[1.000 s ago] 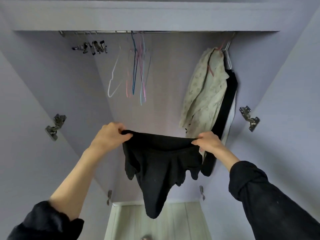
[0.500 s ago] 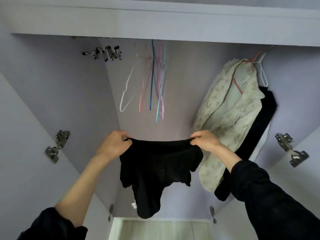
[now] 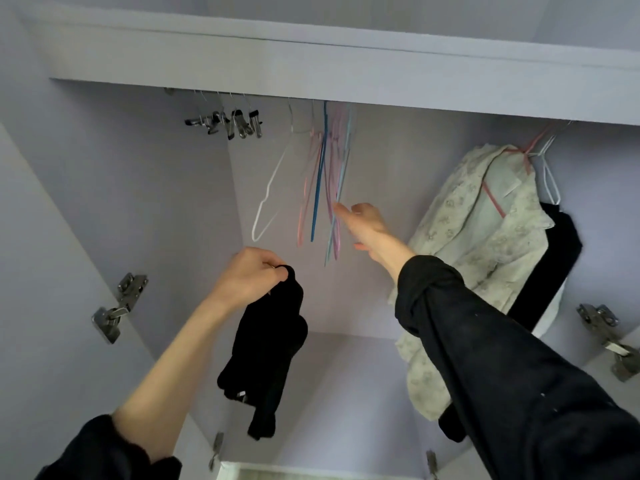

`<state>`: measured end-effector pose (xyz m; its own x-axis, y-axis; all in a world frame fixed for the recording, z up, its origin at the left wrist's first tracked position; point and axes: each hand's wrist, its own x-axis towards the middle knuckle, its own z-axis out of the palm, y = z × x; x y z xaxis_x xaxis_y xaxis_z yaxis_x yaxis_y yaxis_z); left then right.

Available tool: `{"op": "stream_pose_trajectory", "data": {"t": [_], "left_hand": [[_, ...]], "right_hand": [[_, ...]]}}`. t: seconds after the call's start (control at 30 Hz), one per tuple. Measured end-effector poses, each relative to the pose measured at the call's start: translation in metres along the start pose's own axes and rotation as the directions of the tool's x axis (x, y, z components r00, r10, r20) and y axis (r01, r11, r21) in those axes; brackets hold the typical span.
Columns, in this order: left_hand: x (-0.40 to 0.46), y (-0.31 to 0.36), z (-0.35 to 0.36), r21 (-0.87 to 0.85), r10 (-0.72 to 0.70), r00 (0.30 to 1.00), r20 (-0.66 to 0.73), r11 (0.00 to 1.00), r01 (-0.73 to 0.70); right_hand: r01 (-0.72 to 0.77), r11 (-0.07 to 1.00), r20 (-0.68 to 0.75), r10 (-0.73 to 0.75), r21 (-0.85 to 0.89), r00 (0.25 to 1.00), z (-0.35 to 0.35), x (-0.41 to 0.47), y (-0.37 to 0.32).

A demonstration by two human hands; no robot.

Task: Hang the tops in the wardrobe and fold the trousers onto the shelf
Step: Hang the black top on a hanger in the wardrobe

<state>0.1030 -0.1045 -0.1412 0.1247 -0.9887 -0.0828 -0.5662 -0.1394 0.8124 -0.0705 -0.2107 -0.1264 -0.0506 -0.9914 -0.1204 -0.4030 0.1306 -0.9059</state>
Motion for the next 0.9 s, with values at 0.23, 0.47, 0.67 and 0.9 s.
{"op": "stream_pose_trajectory", "data": {"t": [0.23, 0.47, 0.67, 0.9], "left_hand": [[0.0, -0.002, -0.012, 0.021, 0.013, 1.0, -0.005, 1.0, -0.013], [0.002, -0.012, -0.005, 0.027, 0.016, 0.999, 0.05, 0.999, -0.017], [0.0, -0.006, 0.01, 0.041, 0.038, 0.993, 0.114, 0.998, -0.043], [-0.004, -0.006, 0.013, 0.039, 0.042, 0.993, 0.109, 0.998, -0.046]], "right_hand": [[0.026, 0.925, -0.123, -0.078, -0.378, 0.989, 0.032, 0.003, 0.009], [0.136, 0.91, -0.153, -0.21, -0.393, 0.966, 0.023, -0.006, 0.012], [-0.062, 0.953, 0.027, 0.056, 0.295, 0.998, 0.003, -0.011, 0.007], [-0.159, 0.804, 0.151, 0.087, 0.573, 0.985, -0.02, -0.017, 0.013]]}}
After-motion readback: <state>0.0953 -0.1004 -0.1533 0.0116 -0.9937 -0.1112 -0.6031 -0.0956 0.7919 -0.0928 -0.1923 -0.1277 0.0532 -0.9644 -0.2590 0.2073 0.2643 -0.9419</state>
